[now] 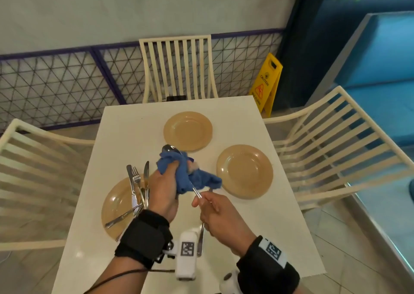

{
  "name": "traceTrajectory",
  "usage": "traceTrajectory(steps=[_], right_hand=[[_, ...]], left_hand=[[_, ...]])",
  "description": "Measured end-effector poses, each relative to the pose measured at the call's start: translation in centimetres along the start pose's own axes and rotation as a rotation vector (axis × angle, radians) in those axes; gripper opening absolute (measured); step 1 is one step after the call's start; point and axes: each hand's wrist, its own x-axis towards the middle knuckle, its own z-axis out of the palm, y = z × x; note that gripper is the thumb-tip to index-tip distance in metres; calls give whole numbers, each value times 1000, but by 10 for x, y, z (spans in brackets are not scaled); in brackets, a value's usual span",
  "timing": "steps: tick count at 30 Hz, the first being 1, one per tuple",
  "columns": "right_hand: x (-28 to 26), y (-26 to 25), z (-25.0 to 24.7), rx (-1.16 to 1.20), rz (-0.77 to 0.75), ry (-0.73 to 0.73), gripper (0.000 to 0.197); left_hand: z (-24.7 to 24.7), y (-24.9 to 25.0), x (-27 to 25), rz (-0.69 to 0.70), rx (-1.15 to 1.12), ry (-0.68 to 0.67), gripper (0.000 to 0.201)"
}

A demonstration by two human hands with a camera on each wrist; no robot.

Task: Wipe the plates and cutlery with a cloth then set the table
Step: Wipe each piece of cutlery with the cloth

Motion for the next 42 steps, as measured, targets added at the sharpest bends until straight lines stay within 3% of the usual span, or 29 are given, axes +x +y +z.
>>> traceTrajectory(steps=[2, 5, 9, 13, 17, 21, 23, 27, 32, 36, 38, 42], right_hand=[[-1, 4, 0, 55, 2, -5, 25], [14, 5, -6, 205, 51, -36, 23], [13, 10, -34, -6, 64, -75, 22], [32, 4, -64, 98, 8, 81, 22], [60, -10, -49, 164, -123, 177, 22], [77, -11, -74, 233, -25, 395, 23], [76, -5, -75, 279, -2, 403, 29], [70, 2, -45, 254, -12, 266, 30], [84, -4, -74, 298, 1, 434, 21], [72, 11, -39, 324, 33, 266, 21], [77, 9, -41, 331, 54, 297, 18], [94, 6, -60, 481, 80, 405, 17]], left_hand=[[3, 6, 2, 16, 3, 34, 25], [14, -3, -8, -23, 117, -77, 26], [12, -7, -16, 13, 319, -98, 21], [11, -2, -27, 93, 507, -201, 18], [20, -10, -38, 156, 702, -310, 23], [5, -18, -48, 76, 846, -448, 25], [-1, -14, -49, 32, 845, -506, 32], [1, -5, -42, 105, 865, -406, 24], [-10, -15, -55, 21, 801, -518, 24], [-19, -15, -45, 56, 883, -451, 21], [-25, -21, -45, 50, 909, -450, 22], [-52, -24, -42, -25, 969, -571, 20]])
